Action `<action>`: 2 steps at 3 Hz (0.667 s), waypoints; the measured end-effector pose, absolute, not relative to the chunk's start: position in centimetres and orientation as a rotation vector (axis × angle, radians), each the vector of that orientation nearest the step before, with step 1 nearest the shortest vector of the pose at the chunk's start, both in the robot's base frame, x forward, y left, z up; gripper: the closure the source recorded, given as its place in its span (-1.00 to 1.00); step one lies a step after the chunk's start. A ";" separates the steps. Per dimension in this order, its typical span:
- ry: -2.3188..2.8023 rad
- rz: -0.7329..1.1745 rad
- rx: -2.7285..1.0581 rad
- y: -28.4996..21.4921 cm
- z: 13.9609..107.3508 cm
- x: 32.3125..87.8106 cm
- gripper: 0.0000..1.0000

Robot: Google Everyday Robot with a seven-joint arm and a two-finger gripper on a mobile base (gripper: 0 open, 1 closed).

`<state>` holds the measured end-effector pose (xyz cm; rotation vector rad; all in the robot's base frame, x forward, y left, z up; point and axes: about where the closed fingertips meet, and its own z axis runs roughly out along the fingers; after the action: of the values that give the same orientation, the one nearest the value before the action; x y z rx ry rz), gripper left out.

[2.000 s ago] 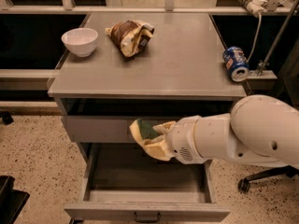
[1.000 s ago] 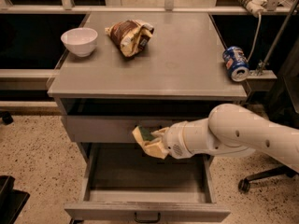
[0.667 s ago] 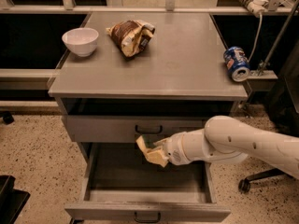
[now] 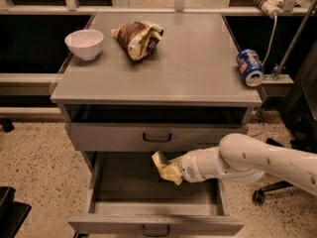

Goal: Place sponge into middle drawer

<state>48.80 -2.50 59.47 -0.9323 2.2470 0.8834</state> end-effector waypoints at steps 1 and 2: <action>2.270 0.946 -0.912 -2.0 57.6 48.8 1.00; 2.355 1.063 -0.786 -2.2 51.8 49.1 1.00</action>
Offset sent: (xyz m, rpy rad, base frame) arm -0.0062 0.0029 -0.2014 0.1837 0.4531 -0.1265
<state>49.10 -2.17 51.80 -0.7859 2.3551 1.0632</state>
